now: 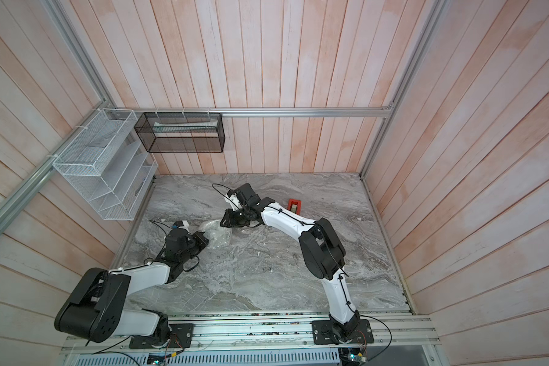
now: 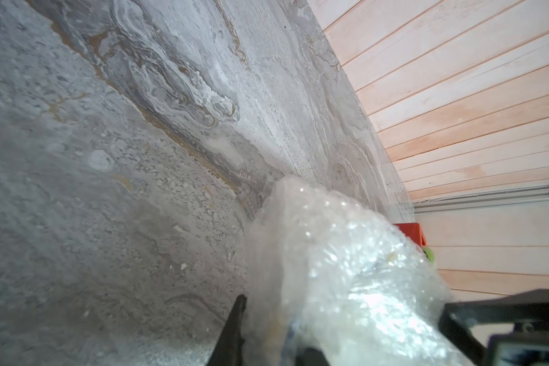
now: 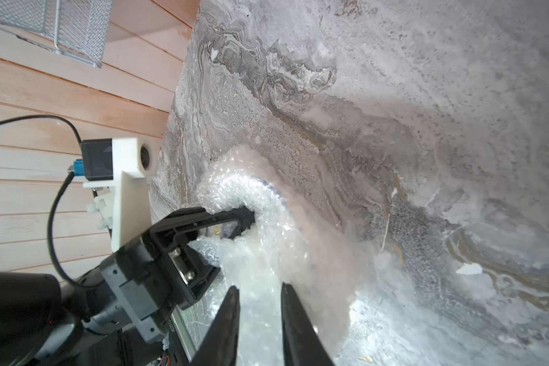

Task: Wrap bowls in bubble wrap
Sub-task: Wrap the bowl in bubble wrap.

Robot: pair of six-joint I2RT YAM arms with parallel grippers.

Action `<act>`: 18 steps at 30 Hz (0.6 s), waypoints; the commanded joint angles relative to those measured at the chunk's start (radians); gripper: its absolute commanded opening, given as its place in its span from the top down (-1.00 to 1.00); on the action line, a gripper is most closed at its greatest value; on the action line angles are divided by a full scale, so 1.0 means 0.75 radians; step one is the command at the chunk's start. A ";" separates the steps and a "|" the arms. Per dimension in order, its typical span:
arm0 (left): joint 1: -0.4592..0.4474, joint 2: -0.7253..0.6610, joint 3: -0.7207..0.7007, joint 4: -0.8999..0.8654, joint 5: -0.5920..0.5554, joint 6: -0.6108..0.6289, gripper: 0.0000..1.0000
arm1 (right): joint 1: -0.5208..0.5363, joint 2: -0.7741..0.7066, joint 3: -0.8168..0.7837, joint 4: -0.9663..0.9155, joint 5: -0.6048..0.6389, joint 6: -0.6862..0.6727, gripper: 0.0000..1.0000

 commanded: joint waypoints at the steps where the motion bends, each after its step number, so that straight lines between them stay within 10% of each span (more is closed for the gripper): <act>1: -0.005 0.004 -0.005 0.122 -0.020 -0.024 0.82 | -0.001 0.078 0.093 -0.038 -0.005 -0.040 0.60; 18: -0.010 0.002 0.033 0.066 -0.036 0.062 0.81 | 0.062 0.338 0.441 -0.291 -0.091 -0.114 0.71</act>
